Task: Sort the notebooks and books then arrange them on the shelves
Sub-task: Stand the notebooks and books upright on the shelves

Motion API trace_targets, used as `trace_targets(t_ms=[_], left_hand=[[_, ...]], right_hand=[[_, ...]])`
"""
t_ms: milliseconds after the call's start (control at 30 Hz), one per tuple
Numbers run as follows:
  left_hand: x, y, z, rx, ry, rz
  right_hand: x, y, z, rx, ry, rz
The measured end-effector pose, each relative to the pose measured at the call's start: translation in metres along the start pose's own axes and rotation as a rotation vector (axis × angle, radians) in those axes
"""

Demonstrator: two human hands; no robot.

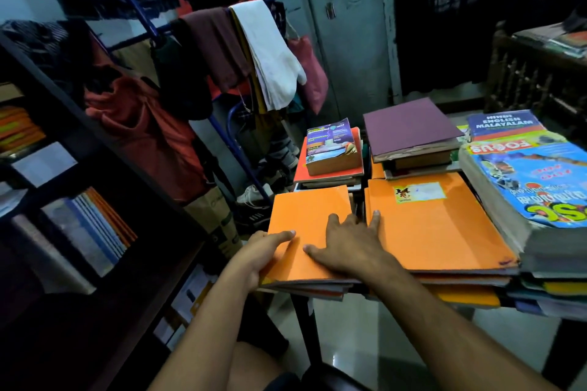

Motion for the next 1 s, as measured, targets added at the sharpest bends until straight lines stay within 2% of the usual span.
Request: trace_targets(t_ms=[200, 400, 667, 1000], left_hand=[[-0.001, 0.007, 0.010, -0.037, 0.001, 0.080], [-0.014, 0.030, 0.010, 0.058, -0.022, -0.100], [-0.028, 0.027, 0.005, 0.043, -0.045, -0.236], [-0.038, 0.038, 0.004, 0.042, -0.009, -0.156]], right_hand=[[-0.004, -0.006, 0.001, -0.056, 0.017, -0.066], [-0.021, -0.016, 0.012, -0.135, 0.036, -0.034], [-0.027, -0.022, 0.019, -0.188, 0.028, 0.020], [-0.031, -0.036, 0.015, -0.188, 0.028, -0.059]])
Point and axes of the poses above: each hand's wrist, its own z-axis away from the middle knuckle, its own y-axis out of the back of the hand, x = y × z, the point moved 9 cm from there along -z, towards the middle knuckle, and after that the axes turned 11 degrees about -z, right-handed, at the moved point
